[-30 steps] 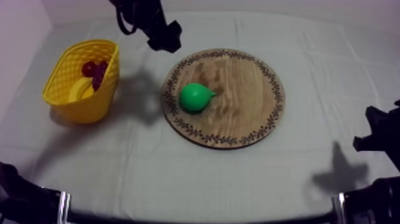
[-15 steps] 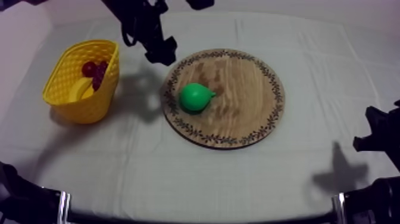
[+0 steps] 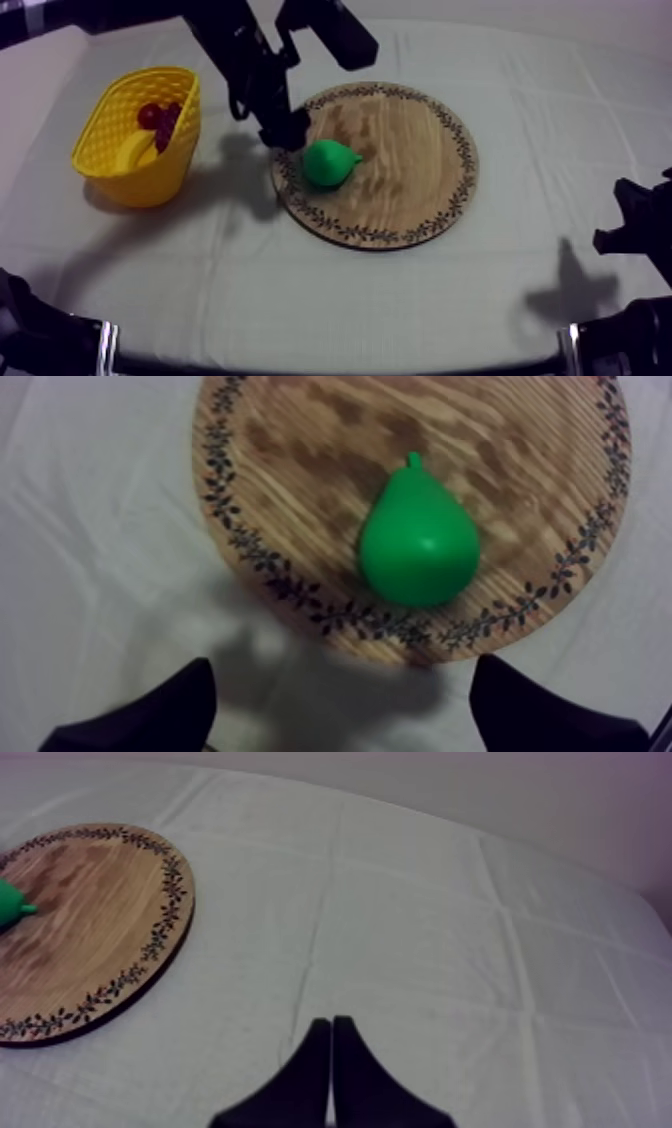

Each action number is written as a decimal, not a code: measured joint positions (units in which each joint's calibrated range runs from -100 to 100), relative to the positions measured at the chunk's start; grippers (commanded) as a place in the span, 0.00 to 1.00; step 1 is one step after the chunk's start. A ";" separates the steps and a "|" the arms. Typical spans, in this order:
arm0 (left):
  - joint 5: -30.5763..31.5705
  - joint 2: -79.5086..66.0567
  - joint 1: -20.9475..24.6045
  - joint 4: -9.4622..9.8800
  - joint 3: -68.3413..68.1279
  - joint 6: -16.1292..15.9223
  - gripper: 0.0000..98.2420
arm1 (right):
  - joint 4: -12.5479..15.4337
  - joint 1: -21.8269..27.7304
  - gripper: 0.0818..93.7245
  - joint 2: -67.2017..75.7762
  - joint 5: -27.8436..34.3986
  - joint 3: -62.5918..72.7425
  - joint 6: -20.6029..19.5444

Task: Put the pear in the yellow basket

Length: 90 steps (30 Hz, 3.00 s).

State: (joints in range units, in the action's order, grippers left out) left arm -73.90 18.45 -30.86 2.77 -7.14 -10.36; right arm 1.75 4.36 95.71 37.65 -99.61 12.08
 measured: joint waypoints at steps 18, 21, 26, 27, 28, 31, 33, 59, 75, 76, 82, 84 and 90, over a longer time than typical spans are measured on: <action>6.56 8.95 -3.46 -1.21 2.48 1.74 0.93 | 0.00 0.00 0.00 0.00 0.00 0.00 0.00; 7.24 10.81 -3.66 -1.27 3.33 1.74 0.92 | 0.00 0.00 0.00 0.00 0.00 0.00 0.00; 8.46 13.72 -3.98 -1.16 4.02 1.71 0.91 | 0.00 0.00 0.00 0.00 0.00 0.00 0.00; 8.87 14.27 -4.01 -1.14 4.08 1.71 0.91 | 0.00 0.00 0.00 0.00 0.00 0.00 0.00; 9.11 14.68 -4.01 -1.14 4.11 1.71 0.91 | 0.00 0.00 0.00 0.00 0.00 0.00 0.00; 10.14 16.07 -3.97 -1.14 4.53 1.66 0.90 | 0.00 0.00 0.00 0.00 0.00 0.00 0.00; 10.51 16.82 -3.92 -1.14 5.17 1.68 0.90 | 0.00 0.00 0.00 0.00 0.00 0.00 0.00; 12.72 20.71 -2.82 -1.77 6.72 0.85 0.63 | 0.00 0.00 0.00 0.00 0.00 0.00 0.00; 14.63 16.89 -0.95 -2.77 6.74 -0.61 0.54 | 0.00 0.00 0.00 0.00 0.00 0.00 0.01; 14.59 16.02 -0.72 -2.77 6.74 -0.62 0.54 | 0.00 0.00 0.00 0.00 0.00 0.00 0.01; 13.61 9.39 0.75 -2.42 4.52 -0.70 0.56 | 0.00 0.00 0.00 0.00 0.00 0.00 0.03; 12.54 6.28 1.26 -2.42 3.37 -0.70 0.56 | 0.00 0.00 0.00 0.00 0.00 0.00 0.03; 7.38 -4.52 2.68 -1.73 -2.09 -0.64 0.55 | 0.00 0.00 0.00 0.00 0.00 0.00 0.03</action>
State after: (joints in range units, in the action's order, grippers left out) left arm -66.51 13.93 -28.18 1.04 -9.23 -11.00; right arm 1.75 4.36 95.71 37.65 -99.61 12.11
